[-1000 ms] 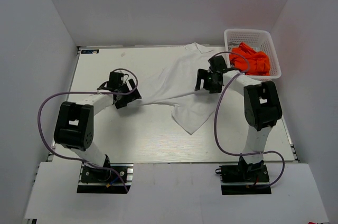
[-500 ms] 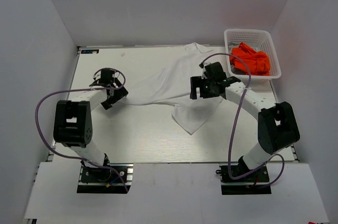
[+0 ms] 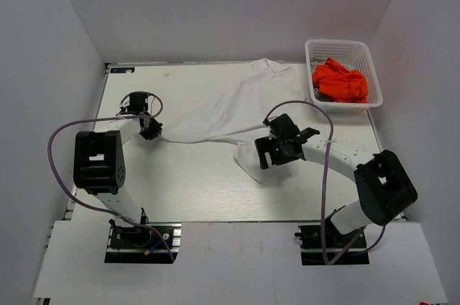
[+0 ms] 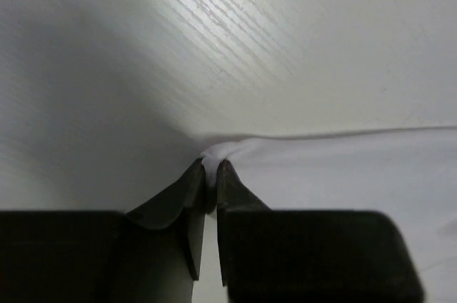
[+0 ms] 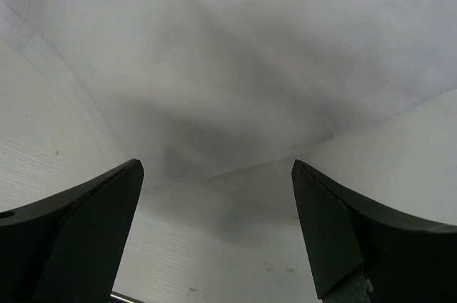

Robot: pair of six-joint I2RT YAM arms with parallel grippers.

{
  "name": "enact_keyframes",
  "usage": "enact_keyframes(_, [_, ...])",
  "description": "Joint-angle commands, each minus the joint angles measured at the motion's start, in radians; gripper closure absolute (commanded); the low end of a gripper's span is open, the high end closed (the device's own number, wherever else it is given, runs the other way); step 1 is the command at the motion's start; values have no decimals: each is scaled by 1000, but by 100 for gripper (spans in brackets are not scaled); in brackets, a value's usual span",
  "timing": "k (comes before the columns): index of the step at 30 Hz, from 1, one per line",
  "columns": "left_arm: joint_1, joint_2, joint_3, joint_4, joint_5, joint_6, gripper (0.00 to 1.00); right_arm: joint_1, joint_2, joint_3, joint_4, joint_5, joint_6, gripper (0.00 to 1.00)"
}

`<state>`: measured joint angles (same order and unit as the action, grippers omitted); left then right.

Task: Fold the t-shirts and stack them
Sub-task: Flatten out the tshirt

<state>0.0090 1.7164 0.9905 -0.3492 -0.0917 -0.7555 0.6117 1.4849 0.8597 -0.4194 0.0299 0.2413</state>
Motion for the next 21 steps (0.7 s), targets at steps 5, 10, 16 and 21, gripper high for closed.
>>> enact_keyframes(5, [3,31,19,21,53,-2,100,94,-84,-68,19,57,13,10])
enact_keyframes(10, [3,-17,-4,21,53,18,100,202,-64,-54,42,114,0,11])
enact_keyframes(16, [3,-78,-44,32,44,28,100,286,-35,-42,77,176,-14,14])
enact_keyframes(21, [-6,-110,-55,32,53,28,100,313,40,-56,109,208,-14,21])
